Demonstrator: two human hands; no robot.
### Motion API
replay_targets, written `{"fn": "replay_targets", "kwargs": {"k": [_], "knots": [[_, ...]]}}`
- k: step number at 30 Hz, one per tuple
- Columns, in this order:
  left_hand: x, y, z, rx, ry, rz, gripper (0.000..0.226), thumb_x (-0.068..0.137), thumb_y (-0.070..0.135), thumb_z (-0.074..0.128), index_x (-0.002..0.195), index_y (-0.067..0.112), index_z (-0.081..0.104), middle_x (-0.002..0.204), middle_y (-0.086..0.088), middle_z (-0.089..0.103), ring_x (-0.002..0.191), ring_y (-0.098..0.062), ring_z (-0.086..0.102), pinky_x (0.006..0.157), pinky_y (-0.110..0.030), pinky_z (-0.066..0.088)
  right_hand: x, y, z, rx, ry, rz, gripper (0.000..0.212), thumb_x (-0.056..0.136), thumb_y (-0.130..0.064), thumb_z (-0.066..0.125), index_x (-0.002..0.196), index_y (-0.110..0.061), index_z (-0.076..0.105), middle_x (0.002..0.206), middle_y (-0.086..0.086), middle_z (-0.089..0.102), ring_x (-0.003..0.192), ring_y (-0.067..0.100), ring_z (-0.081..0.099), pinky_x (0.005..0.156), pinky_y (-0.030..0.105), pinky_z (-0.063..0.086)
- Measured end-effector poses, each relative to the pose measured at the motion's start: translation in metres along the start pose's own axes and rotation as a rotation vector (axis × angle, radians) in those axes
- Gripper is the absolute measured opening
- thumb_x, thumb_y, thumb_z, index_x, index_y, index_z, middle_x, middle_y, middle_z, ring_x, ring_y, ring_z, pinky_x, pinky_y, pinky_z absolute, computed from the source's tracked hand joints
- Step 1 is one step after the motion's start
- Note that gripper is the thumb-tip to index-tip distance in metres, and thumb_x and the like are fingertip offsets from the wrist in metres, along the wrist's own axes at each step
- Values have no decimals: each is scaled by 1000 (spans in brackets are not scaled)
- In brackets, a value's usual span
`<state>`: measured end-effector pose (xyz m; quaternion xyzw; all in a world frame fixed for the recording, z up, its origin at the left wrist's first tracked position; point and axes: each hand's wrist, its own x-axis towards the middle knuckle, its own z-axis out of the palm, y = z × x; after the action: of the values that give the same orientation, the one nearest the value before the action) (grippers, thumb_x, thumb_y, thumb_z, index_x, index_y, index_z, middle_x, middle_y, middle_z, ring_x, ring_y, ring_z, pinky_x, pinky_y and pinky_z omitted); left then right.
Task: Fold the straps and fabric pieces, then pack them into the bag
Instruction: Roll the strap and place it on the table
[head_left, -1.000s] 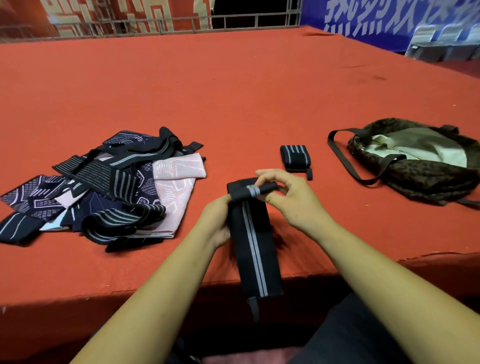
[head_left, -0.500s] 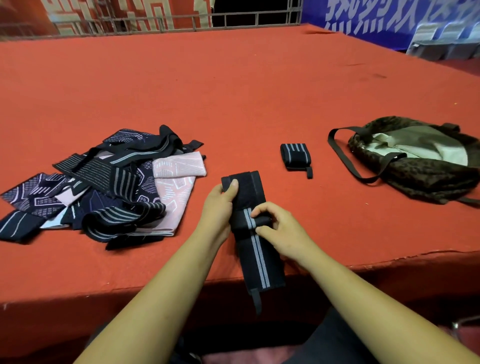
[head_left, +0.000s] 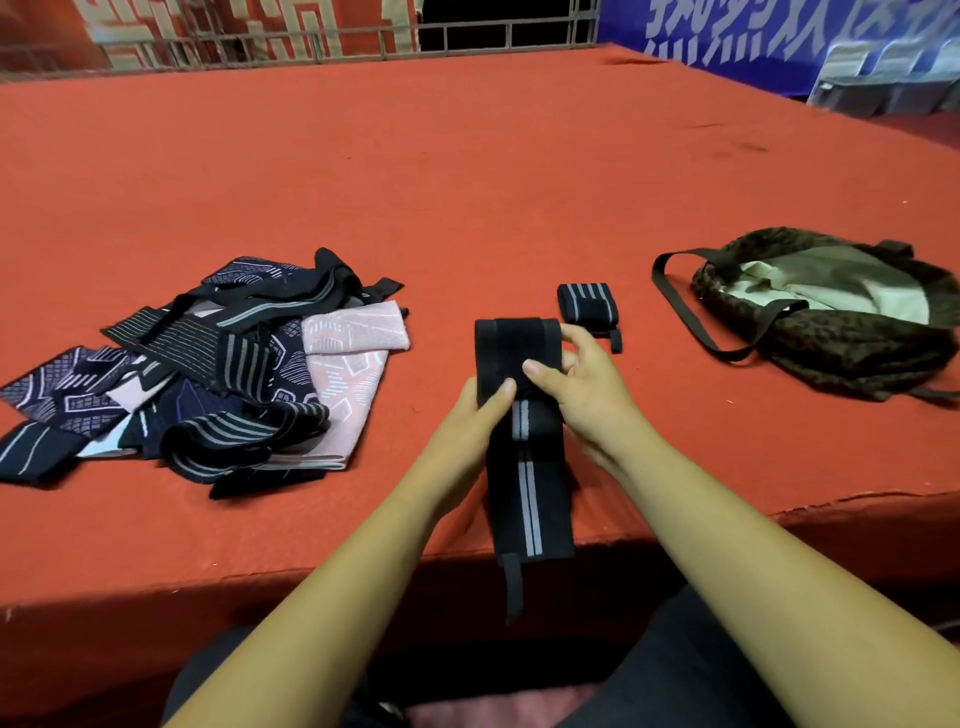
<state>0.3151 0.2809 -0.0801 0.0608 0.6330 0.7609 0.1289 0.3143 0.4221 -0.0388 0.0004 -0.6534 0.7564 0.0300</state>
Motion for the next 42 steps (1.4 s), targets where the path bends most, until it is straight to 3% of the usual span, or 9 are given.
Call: {"fn": "replay_targets", "kwargs": {"k": [10,17,24,27,29,32,35,39,42], "knots": [[-3,-16,-1,10,-42,-144,40,99,40,54,129,15,62,123,-8,69,118,-25,64,107,-46,44,0,9,-2,76,20,-141,38,93,11,53,128,-1,51,117,9,68,108,16,66,90,27,52],[6,-12,-4,-281,138,-293,35,95,14,52,121,-8,61,121,-28,63,100,-35,64,96,-47,51,-18,24,-18,-302,-156,-203,34,88,10,57,103,-20,54,100,-3,62,99,9,59,93,26,46],[5,-13,-1,-395,130,-347,43,100,33,48,124,0,62,114,-20,68,90,-27,68,82,-38,55,-36,47,-34,-485,-227,-118,46,84,15,51,89,-30,59,145,-8,50,141,4,35,115,24,29],[10,-18,6,-247,247,-247,24,97,10,53,117,1,63,103,-18,69,79,-23,67,71,-33,55,-38,47,-26,-90,-42,47,45,85,17,43,102,-18,65,144,9,50,121,19,54,96,30,43],[14,-21,11,-181,360,-155,22,97,9,53,117,3,61,103,-15,69,84,-23,65,75,-34,54,-38,43,-15,204,100,200,26,98,-5,43,116,-14,61,126,14,63,105,25,58,87,38,46],[19,-21,22,-41,461,-69,20,100,17,51,116,9,60,104,-8,69,88,-20,64,79,-34,52,-44,37,2,-182,82,203,35,104,-41,38,130,-22,51,123,-3,61,112,16,58,93,35,46],[24,-20,30,-87,467,-71,22,97,22,52,115,13,60,104,-6,70,87,-18,67,79,-34,52,-43,42,6,-461,122,7,39,104,-38,37,135,-14,43,118,-5,55,106,14,54,80,21,37],[28,-15,33,-313,303,-62,33,75,20,58,106,9,60,92,-7,70,81,-21,65,71,-32,53,-24,44,-6,-402,190,92,37,99,-45,42,119,-16,50,104,1,62,88,22,62,81,39,52],[35,-9,36,-226,137,-5,38,74,9,54,112,6,58,95,-8,69,84,-21,65,75,-33,53,-14,44,-19,-123,230,149,18,101,-36,47,106,-19,51,85,3,60,57,14,52,55,31,47]]}}
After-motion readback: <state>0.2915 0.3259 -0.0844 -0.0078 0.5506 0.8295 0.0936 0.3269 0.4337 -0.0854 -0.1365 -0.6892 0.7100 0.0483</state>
